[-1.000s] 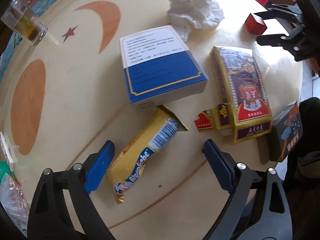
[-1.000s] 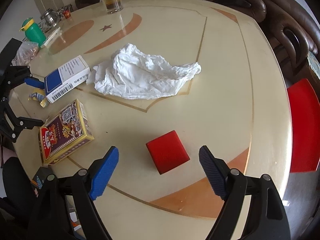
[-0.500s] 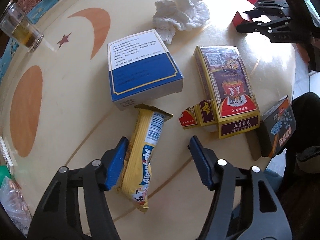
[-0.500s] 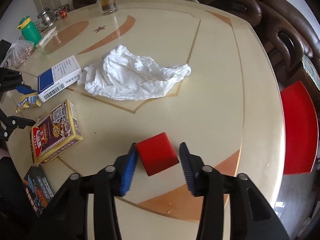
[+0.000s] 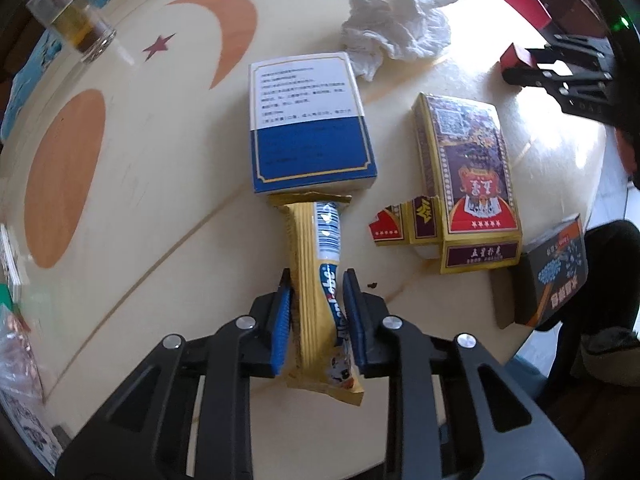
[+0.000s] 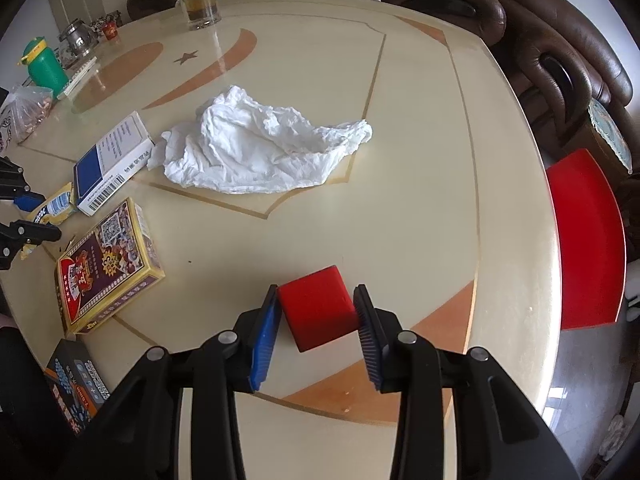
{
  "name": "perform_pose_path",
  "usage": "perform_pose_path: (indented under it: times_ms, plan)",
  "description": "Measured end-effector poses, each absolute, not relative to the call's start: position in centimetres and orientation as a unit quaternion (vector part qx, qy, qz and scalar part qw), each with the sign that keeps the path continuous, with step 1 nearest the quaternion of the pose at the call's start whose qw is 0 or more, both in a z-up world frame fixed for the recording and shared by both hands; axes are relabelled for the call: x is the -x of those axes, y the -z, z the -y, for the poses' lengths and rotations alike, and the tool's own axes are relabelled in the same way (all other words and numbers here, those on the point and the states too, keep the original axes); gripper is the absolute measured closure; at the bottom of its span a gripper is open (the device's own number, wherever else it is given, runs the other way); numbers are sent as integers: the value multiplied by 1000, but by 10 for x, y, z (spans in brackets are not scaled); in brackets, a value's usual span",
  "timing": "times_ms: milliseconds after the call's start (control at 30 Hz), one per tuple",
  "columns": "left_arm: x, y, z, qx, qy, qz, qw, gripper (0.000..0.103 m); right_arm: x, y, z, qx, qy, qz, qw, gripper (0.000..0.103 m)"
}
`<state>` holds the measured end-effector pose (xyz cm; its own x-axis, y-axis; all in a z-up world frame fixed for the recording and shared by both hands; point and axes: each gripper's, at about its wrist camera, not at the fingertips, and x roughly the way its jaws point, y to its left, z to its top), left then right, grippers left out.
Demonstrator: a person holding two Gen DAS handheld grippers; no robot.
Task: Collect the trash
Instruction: 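Lift the snack wrapper and red cube with both tools toward the pink bin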
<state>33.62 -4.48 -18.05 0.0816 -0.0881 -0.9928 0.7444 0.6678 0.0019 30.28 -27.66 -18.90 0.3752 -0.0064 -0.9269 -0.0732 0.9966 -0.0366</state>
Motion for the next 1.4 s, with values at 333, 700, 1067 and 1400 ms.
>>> perform_pose_path:
  times_ms: [333, 700, 1067, 1400]
  plan:
    - [-335, 182, 32, -248, 271, -614, 698, 83, -293, 180, 273, 32, -1, -556, 830, 66]
    - [-327, 165, 15, -229, 258, -603, 719, 86, -277, 158, 262, 33, 0, -540, 841, 67]
    - [-296, 110, 12, -224, 252, -564, 754, 86, -256, 112, 245, 42, -5, -510, 859, 67]
    - [-243, 57, 10, -221, 257, -519, 784, 86, -207, 52, 209, 59, -26, -468, 881, 67]
